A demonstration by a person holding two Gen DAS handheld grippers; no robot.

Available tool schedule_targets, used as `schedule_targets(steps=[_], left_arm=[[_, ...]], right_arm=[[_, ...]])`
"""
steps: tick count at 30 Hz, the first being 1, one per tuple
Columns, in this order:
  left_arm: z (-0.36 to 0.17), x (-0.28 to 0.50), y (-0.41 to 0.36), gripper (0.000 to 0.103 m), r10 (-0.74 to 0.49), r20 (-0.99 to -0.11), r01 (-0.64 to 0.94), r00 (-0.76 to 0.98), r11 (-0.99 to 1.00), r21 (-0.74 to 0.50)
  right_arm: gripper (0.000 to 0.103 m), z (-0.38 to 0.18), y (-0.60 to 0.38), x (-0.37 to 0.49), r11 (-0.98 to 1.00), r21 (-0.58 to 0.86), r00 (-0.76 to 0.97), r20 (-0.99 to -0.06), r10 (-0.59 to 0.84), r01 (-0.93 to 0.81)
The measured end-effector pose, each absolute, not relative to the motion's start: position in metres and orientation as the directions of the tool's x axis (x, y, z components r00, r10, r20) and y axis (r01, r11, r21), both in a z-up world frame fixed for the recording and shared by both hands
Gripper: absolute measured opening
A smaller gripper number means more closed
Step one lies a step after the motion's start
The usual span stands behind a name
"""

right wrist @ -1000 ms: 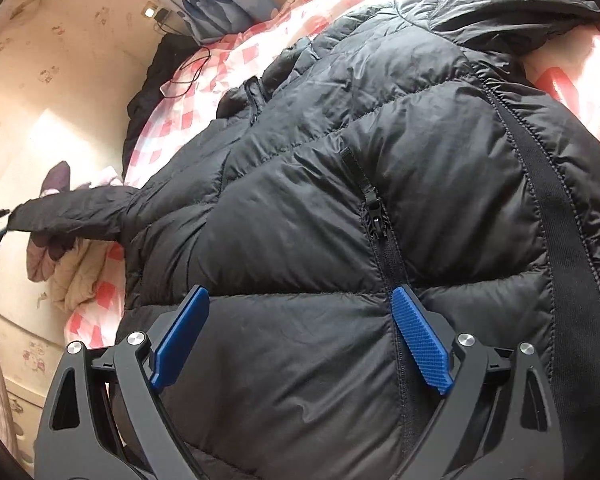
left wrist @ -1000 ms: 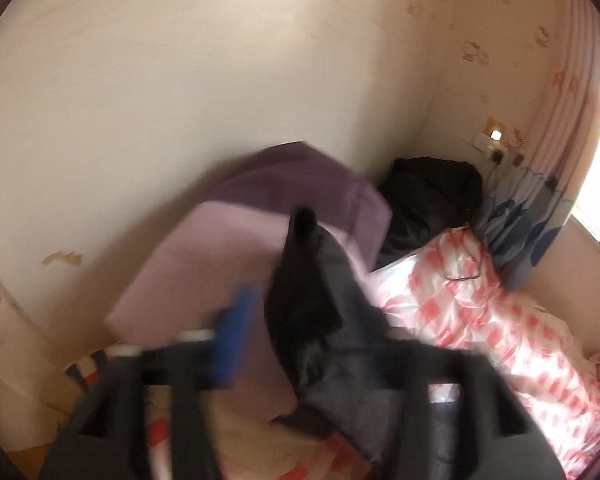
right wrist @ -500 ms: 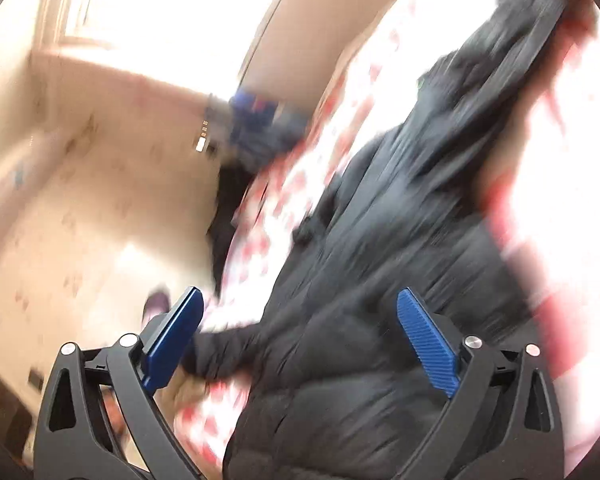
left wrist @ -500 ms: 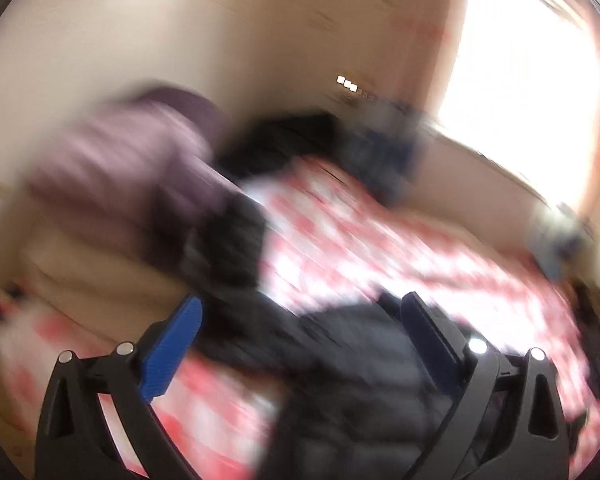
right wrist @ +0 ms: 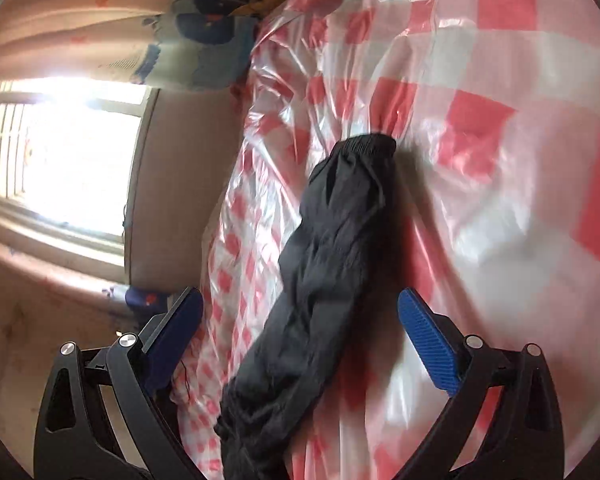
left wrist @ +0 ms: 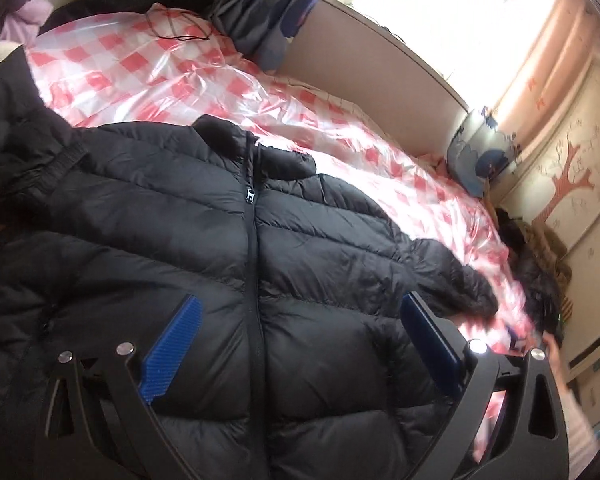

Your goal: Fold large clothes

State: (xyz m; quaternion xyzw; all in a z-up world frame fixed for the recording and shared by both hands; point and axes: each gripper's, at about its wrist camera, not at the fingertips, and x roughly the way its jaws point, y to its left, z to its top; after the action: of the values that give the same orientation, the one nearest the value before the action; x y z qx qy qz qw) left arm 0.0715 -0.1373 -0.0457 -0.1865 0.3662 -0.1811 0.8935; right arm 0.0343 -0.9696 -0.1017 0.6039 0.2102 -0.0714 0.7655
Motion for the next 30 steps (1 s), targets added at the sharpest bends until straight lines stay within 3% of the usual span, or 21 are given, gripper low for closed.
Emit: schedule_targets(steps=[3,8,9,11,12,15,17,19,21,22,23,26,30], left_arm=[[-0.050,0.077,-0.130,0.095,-0.459,-0.584,0.187,0.669,0.865,-0.466],[-0.050,0.075,-0.115,0.095,-0.472,-0.569,0.158,0.674,0.844,-0.512],[-0.050,0.076,-0.114,0.095,-0.471,-0.564,0.157,0.678,0.843,-0.515],[-0.049,0.075,-0.116,0.095,-0.467,-0.561,0.165,0.683,0.848,-0.504],[-0.049,0.076,-0.117,0.095,-0.465,-0.564,0.166,0.682,0.850,-0.499],[-0.051,0.076,-0.117,0.095,-0.472,-0.569,0.159,0.674,0.844,-0.512],[-0.050,0.075,-0.116,0.095,-0.477,-0.565,0.157,0.673,0.839,-0.521],[-0.050,0.075,-0.116,0.095,-0.483,-0.568,0.158,0.667,0.836,-0.525],[-0.053,0.076,-0.118,0.095,-0.494,-0.577,0.155,0.650,0.829,-0.537],[-0.055,0.077,-0.119,0.096,-0.497,-0.583,0.152,0.642,0.829,-0.539],[-0.056,0.077,-0.120,0.095,-0.497,-0.590,0.149,0.636,0.830,-0.538],[-0.056,0.078,-0.122,0.095,-0.499,-0.595,0.155,0.631,0.832,-0.533],[-0.057,0.079,-0.120,0.096,-0.496,-0.598,0.151,0.630,0.833,-0.532]], right_arm=[[0.095,-0.122,-0.983,0.067,0.246,0.895,0.898,-0.414,0.149,0.372],[0.091,-0.135,-0.998,0.105,0.343,0.820,0.846,-0.521,0.112,0.459],[0.082,-0.132,-0.997,0.110,0.376,0.805,0.841,-0.530,0.106,0.459],[0.011,-0.123,-0.993,0.125,0.448,0.765,0.816,-0.565,0.124,0.462],[0.004,-0.116,-0.990,0.130,0.473,0.747,0.808,-0.578,0.115,0.467],[0.003,-0.069,-0.967,0.113,0.579,0.733,0.873,-0.483,0.071,0.358],[0.003,-0.039,-0.954,0.082,0.618,0.741,0.930,-0.366,0.045,0.262],[0.005,-0.035,-0.950,0.055,0.648,0.691,0.924,-0.379,-0.055,0.322],[0.022,-0.062,-0.967,0.050,0.590,0.713,0.892,-0.451,-0.025,0.378],[0.048,-0.084,-0.979,0.049,0.499,0.771,0.878,-0.477,0.037,0.397],[0.057,-0.108,-0.990,0.041,0.381,0.814,0.867,-0.494,0.058,0.438],[0.057,-0.130,-1.001,0.031,0.318,0.859,0.896,-0.439,0.057,0.401],[0.057,-0.136,-1.008,0.041,0.316,0.861,0.896,-0.439,0.063,0.399]])
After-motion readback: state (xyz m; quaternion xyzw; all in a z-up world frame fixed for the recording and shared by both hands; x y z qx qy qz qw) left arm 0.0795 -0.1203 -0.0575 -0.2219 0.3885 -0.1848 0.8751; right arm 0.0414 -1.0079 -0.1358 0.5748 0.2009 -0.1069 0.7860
